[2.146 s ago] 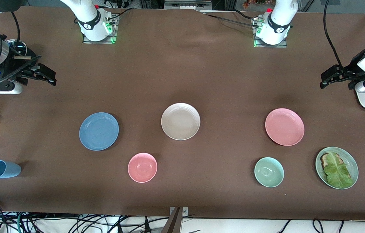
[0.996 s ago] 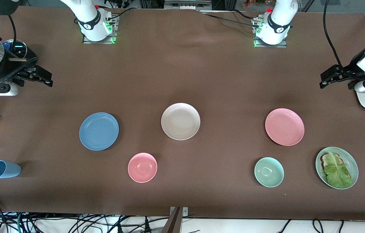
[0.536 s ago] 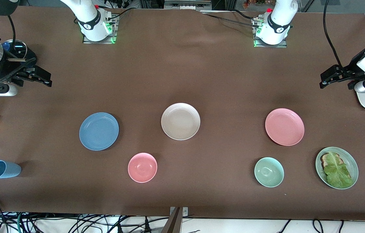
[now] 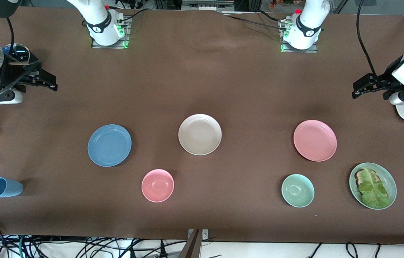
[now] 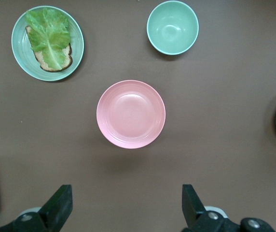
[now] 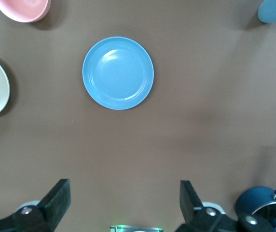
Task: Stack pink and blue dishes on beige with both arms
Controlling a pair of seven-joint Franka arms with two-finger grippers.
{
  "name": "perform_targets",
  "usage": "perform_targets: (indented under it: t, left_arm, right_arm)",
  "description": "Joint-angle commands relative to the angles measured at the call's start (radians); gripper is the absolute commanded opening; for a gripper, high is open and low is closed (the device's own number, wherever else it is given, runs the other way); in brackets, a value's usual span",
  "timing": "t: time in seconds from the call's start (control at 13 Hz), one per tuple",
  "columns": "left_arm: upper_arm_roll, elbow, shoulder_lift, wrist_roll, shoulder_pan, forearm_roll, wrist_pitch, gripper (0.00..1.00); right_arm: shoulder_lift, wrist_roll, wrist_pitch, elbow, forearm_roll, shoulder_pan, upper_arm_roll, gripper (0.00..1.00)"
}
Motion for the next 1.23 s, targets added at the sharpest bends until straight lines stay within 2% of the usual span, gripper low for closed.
perform_targets:
  t: [0.0, 0.23, 0.61, 1.0, 1.15]
  left_arm:
    - [0.010, 0.002, 0.063, -0.006, 0.012, 0.007, -0.005, 1.00]
    - [0.010, 0.009, 0.126, -0.016, 0.082, -0.008, 0.003, 1.00]
    - [0.013, 0.091, 0.270, -0.023, 0.101, 0.004, 0.003, 1.00]
    - [0.011, 0.127, 0.442, -0.014, 0.152, -0.007, 0.011, 1.00]
    - [0.011, 0.137, 0.486, -0.011, 0.152, -0.002, 0.052, 1.00]
  right_arm:
    - [-0.003, -0.025, -0.035, 0.004, 0.011, -0.009, -0.002, 1.00]
    - [-0.003, -0.025, -0.029, -0.006, 0.010, -0.009, 0.000, 1.00]
    - [-0.009, -0.025, -0.018, -0.006, 0.005, -0.007, 0.000, 1.00]
    - [-0.009, -0.023, -0.022, -0.006, -0.003, -0.009, -0.012, 1.00]
    - [-0.004, -0.025, -0.024, 0.002, 0.002, -0.009, -0.014, 1.00]
